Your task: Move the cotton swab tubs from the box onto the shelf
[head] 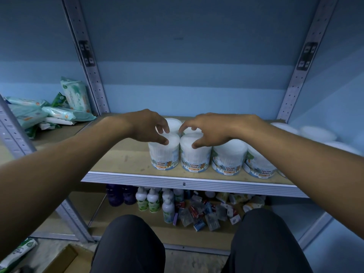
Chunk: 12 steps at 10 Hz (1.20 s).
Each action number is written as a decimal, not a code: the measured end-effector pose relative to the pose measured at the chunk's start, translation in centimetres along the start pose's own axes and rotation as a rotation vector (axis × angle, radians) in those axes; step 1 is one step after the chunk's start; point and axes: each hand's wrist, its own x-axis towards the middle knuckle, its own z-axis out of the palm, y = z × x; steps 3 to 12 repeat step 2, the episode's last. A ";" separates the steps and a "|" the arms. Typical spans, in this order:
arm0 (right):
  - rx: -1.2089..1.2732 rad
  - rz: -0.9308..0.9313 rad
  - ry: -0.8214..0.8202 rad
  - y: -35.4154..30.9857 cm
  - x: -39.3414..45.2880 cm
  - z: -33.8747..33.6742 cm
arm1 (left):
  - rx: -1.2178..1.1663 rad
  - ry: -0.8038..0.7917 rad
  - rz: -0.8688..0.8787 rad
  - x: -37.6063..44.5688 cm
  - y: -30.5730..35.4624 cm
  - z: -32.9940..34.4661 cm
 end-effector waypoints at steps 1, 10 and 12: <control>0.153 -0.064 0.240 0.1 -2.9 -0.9 | 0.051 0.224 0.067 -1.9 1.7 -0.4; 0.447 -0.237 0.652 1.0 -9.7 -2.8 | -0.119 0.327 0.172 -6.0 3.8 2.3; 0.447 -0.237 0.652 1.0 -9.7 -2.8 | -0.119 0.327 0.172 -6.0 3.8 2.3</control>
